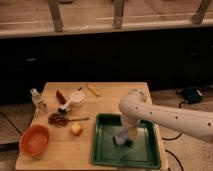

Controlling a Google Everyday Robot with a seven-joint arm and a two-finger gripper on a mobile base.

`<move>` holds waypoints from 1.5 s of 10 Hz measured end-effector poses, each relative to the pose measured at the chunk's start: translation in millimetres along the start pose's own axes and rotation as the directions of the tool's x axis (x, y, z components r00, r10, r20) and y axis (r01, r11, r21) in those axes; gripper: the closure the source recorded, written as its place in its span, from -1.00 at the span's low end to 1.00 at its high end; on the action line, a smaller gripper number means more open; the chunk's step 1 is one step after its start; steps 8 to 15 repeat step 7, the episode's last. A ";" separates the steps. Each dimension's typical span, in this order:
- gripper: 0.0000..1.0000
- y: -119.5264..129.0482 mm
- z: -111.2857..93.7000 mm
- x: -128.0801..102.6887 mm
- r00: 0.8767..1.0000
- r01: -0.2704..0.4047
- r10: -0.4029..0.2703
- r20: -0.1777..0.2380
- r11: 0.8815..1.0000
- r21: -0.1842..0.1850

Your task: Wipe tray with sponge

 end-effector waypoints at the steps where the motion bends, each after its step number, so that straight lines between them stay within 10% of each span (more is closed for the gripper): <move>1: 0.91 -10.6 -2.7 -0.8 1.000 0.014 -0.014 -0.001 1.000 0.007; 7: 0.91 -20.2 3.8 -75.2 0.984 0.180 -0.179 0.021 0.983 -0.031; 15: 0.91 -20.2 3.8 -75.2 0.984 0.180 -0.179 0.021 0.983 -0.031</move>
